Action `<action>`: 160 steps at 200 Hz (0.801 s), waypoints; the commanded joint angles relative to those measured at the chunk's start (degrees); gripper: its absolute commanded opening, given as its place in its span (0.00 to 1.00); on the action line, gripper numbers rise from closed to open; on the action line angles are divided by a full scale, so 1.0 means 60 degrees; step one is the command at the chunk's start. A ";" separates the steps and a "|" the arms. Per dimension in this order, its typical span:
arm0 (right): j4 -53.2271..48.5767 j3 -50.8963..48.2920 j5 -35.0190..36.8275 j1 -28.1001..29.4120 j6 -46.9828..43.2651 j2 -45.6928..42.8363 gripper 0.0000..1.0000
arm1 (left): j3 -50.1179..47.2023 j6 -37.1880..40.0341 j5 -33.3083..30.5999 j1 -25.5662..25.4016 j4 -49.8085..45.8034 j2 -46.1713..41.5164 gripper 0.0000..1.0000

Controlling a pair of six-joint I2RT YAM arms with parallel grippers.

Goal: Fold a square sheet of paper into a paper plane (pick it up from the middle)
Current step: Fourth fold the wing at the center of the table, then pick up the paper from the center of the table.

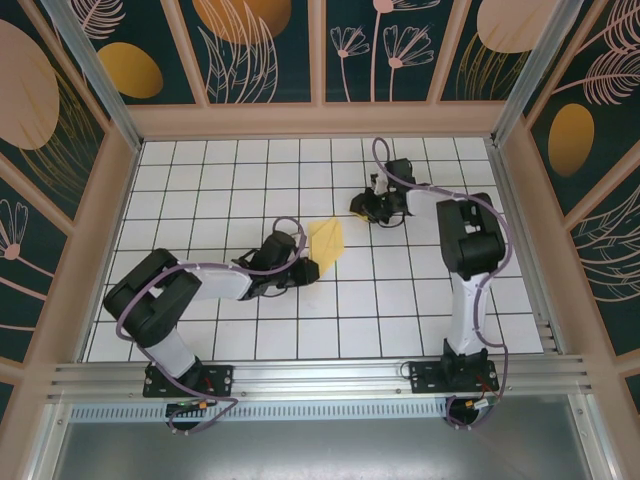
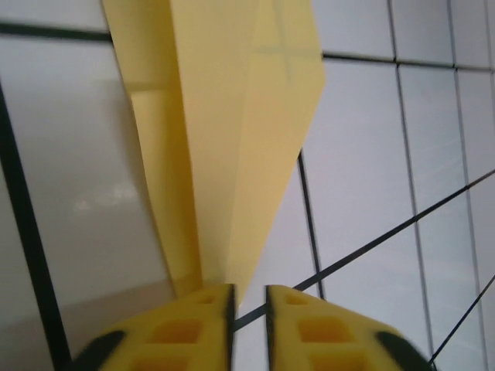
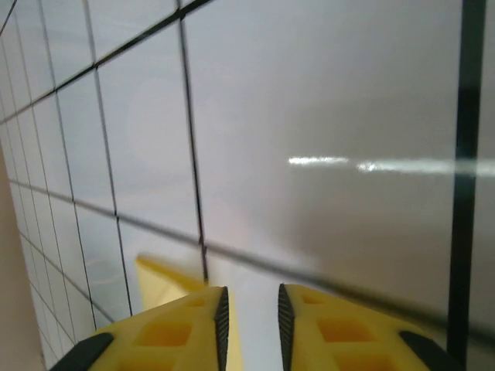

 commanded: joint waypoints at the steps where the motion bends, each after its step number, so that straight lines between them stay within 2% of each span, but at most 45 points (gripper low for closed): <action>1: 0.0677 -0.1125 0.0443 0.0435 0.0229 -0.1440 0.33 | 0.0401 0.0090 -0.1024 0.0240 -0.0366 -0.0897 0.32; 33: 0.0918 -0.2144 0.1043 0.1361 0.0904 -0.2275 0.44 | 0.0250 -0.0069 -0.2009 0.0925 -0.0356 -0.1559 0.56; 53: 0.0999 -0.2262 0.1255 0.1858 0.1235 -0.2259 0.45 | 0.0201 -0.0162 -0.2470 0.1189 -0.0399 -0.1657 0.69; 75: 0.0877 -0.2093 0.1641 0.2075 0.1352 -0.1956 0.45 | -0.0057 -0.0329 -0.2772 0.1347 -0.0219 -0.1773 0.78; 128: 0.0849 -0.1474 0.1478 0.2133 0.1342 -0.1015 0.43 | -0.0131 -0.0373 -0.2530 0.1474 -0.0209 -0.1677 0.84; 160: 0.1103 -0.1299 0.0957 0.2125 0.1180 -0.0709 0.38 | -0.0099 -0.0503 -0.2403 0.1529 -0.0103 -0.1504 0.86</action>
